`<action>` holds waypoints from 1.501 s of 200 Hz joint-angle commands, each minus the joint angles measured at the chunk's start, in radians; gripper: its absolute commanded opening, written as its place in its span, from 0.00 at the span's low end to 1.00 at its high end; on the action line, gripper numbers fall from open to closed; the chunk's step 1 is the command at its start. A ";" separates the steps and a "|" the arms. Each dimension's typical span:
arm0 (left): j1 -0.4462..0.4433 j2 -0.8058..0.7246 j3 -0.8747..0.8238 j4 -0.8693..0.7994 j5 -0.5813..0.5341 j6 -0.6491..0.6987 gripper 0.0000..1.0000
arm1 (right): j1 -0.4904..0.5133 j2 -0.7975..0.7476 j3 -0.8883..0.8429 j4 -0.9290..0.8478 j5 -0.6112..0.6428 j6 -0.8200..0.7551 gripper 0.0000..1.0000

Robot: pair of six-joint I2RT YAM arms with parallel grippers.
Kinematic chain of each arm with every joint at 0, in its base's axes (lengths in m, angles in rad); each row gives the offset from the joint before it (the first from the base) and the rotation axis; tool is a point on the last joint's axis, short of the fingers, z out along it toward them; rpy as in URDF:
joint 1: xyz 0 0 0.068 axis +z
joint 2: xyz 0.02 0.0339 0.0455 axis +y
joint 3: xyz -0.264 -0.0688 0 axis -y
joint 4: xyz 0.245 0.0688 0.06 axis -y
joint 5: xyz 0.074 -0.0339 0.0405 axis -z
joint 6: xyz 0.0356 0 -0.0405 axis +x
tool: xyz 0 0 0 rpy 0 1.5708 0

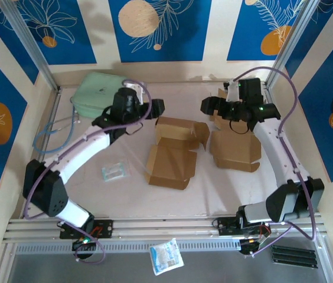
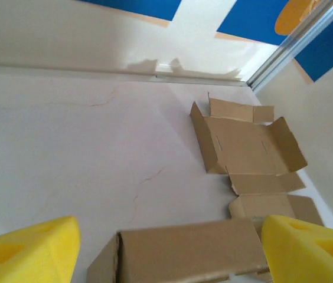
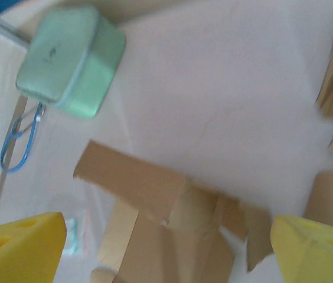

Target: Fold the paper box

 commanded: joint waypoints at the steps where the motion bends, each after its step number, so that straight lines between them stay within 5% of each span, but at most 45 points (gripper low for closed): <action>1: 0.048 0.105 0.047 -0.176 0.227 -0.102 0.80 | 0.005 0.001 -0.016 -0.094 -0.109 0.104 0.85; 55: 0.060 0.260 0.135 -0.182 0.356 -0.120 0.79 | 0.167 0.008 -0.062 -0.041 0.050 0.223 0.79; 90: 0.068 0.271 0.094 -0.116 0.357 -0.159 0.66 | 0.199 0.065 -0.071 0.006 0.161 0.342 0.79; 150: 0.077 0.265 0.041 -0.045 0.418 -0.206 0.55 | 0.215 0.172 -0.090 0.123 0.085 0.393 0.74; 214: 0.077 0.258 0.015 0.003 0.451 -0.256 0.51 | 0.231 0.200 -0.115 0.179 0.100 0.406 0.55; 300: 0.076 0.287 0.037 -0.031 0.404 -0.228 0.50 | 0.341 0.037 -0.192 0.040 0.378 0.334 0.68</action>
